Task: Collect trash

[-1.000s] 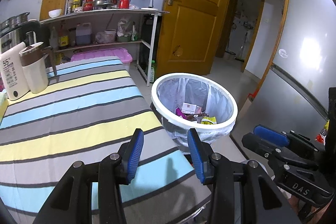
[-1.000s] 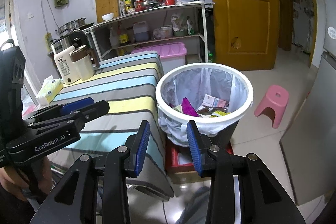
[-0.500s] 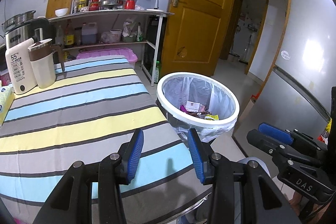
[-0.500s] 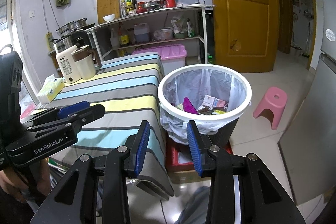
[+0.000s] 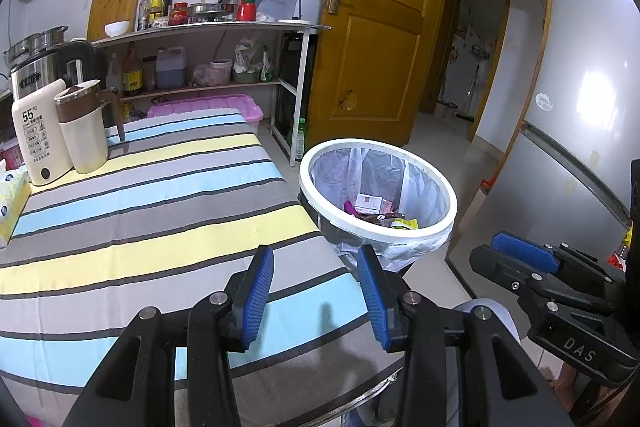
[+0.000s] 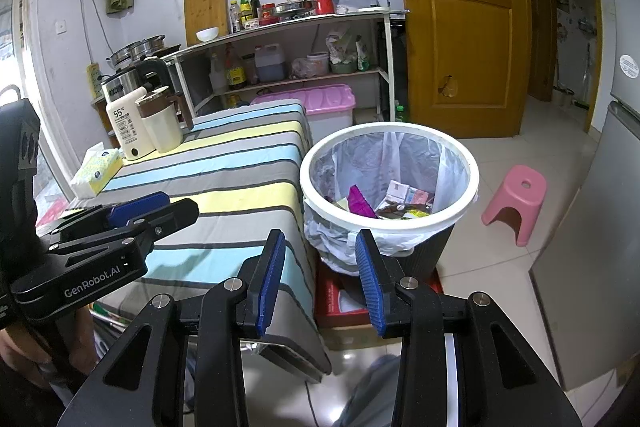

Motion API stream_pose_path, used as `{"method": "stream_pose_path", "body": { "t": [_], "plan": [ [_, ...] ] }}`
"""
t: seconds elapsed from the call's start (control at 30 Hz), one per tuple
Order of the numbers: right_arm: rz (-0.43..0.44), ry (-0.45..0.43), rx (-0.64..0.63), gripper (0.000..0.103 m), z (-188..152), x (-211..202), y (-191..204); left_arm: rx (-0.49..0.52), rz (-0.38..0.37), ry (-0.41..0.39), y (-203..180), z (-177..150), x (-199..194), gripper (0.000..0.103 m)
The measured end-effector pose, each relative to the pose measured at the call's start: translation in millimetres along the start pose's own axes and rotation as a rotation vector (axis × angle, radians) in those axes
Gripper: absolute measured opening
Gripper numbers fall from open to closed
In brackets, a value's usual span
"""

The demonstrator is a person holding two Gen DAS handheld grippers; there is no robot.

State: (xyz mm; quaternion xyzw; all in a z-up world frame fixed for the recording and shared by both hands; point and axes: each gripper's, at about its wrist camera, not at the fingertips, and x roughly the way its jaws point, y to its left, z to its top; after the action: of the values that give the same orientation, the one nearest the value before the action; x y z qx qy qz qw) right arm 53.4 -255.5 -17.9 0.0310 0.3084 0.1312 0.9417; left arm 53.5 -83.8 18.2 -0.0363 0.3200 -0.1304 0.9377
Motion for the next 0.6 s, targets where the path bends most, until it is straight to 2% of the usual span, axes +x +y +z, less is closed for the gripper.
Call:
{"method": "stream_pose_path", "body": {
  "t": [0.6],
  "plan": [
    [0.0, 0.001, 0.001, 0.038, -0.1, 0.0, 0.0, 0.025, 0.007, -0.005, -3.4, 1.1, -2.8, 0.043]
  ]
}}
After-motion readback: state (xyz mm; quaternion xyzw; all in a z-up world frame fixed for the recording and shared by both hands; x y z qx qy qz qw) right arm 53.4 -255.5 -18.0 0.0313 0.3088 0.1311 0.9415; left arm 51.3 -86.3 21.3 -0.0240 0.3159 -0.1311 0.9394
